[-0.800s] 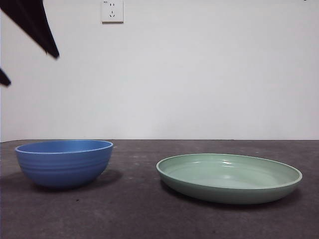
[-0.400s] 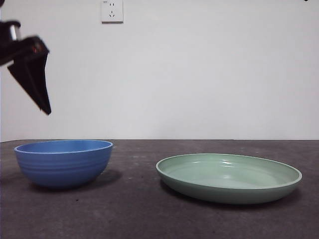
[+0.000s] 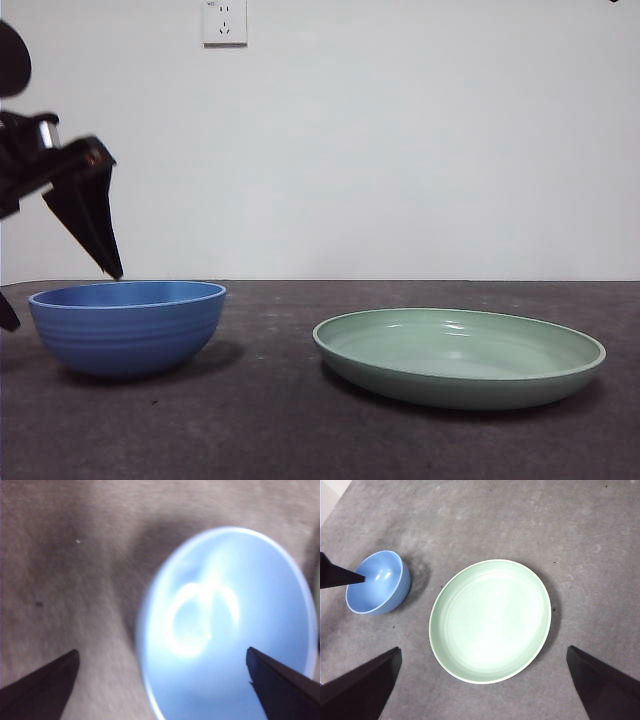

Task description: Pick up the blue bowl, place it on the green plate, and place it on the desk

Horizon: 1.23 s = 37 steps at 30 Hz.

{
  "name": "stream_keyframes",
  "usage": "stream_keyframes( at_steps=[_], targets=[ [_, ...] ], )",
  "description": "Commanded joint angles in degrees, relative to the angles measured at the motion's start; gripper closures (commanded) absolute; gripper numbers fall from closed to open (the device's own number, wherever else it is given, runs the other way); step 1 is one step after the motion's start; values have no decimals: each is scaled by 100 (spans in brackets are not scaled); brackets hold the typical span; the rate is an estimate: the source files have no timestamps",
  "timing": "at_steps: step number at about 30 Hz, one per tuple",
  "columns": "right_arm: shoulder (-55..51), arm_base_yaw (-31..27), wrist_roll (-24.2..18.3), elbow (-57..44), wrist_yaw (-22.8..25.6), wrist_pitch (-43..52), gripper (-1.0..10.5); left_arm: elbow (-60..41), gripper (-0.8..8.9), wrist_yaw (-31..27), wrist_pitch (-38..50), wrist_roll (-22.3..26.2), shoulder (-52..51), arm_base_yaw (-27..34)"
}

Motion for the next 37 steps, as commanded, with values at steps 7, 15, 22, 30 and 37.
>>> stream_keyframes(
  at_steps=[7, 15, 22, 30, 37],
  targets=[
    [39, 17, -66, 107, 2, -9, 388, 101, 567, -33, 101, -22, 516, 17],
    [39, 17, -59, 107, 2, -9, 388, 111, 799, -39, 223, -20, 643, 24],
    [31, 17, -55, 107, 0, -92, 388, 511, 799, -96, -109, -223, 640, 7],
    [-219, 17, -63, 107, -2, -354, 388, 1707, 799, -229, -1202, -369, 656, -588],
    [-586, 17, -63, 107, 0, -640, 388, 2973, 799, -420, -1838, -468, 1073, -1473]
  ],
)
